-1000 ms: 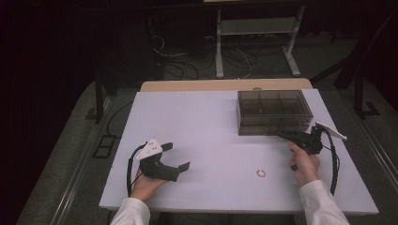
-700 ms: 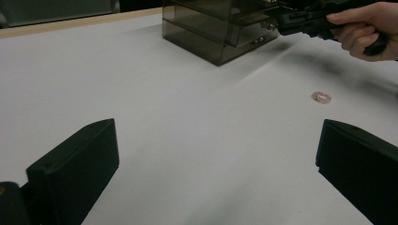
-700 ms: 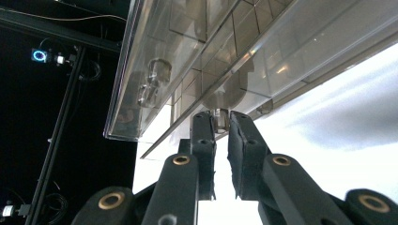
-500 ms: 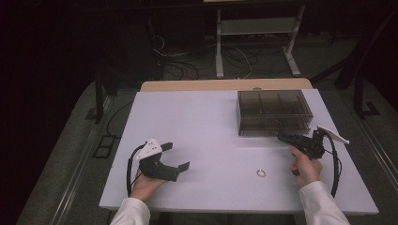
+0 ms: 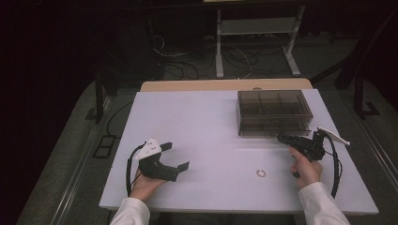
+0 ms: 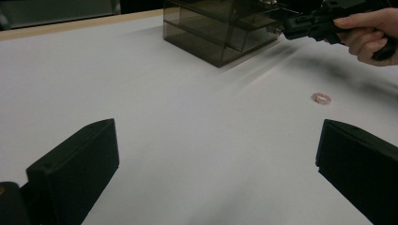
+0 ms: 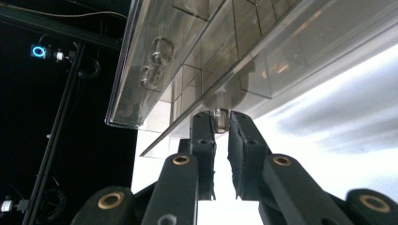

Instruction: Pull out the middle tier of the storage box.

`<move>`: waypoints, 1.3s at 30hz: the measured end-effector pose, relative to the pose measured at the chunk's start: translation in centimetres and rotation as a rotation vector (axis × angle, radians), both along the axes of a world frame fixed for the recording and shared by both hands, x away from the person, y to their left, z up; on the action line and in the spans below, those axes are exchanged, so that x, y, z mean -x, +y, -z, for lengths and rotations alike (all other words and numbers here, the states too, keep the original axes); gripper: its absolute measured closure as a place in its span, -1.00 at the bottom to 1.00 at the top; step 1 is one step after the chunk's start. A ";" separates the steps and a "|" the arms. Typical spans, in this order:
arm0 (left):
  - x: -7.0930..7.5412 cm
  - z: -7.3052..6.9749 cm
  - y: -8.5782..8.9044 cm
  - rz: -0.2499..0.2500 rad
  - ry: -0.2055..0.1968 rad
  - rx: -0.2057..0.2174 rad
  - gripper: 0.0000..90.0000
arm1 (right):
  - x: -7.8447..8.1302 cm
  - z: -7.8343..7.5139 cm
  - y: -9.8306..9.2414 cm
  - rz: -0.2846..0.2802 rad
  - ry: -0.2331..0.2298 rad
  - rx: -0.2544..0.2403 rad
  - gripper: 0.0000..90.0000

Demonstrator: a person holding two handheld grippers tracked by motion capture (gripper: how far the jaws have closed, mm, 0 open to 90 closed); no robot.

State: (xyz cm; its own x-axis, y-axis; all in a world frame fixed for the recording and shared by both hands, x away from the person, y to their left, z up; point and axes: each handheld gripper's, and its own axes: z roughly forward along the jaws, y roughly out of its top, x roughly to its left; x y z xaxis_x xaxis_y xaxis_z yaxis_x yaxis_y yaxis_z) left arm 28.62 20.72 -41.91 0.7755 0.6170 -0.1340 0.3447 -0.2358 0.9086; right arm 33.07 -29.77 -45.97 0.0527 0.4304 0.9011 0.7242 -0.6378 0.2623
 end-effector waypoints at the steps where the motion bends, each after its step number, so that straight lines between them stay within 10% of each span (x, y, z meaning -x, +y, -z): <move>1: 0.0 0.0 0.0 -0.001 0.000 0.000 -1.00 | 0.0 0.0 0.0 0.000 -0.002 0.002 0.76; 18: 0.0 0.0 0.0 0.000 0.000 0.005 -1.00 | 0.8 -0.7 0.6 -0.016 -0.014 0.073 0.47; 39: 0.1 -0.1 0.0 0.005 -0.002 0.006 -1.00 | 1.7 -2.4 0.9 -0.084 -0.091 0.293 0.10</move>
State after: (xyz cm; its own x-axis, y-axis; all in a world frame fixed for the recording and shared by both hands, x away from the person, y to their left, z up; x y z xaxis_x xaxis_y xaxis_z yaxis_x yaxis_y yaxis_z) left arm 28.51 20.75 -41.81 0.7787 0.6124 -0.1363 0.3418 -0.2319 0.9107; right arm 31.40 -28.85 -43.60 -0.0691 0.6722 0.7372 0.7365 -0.4640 0.4922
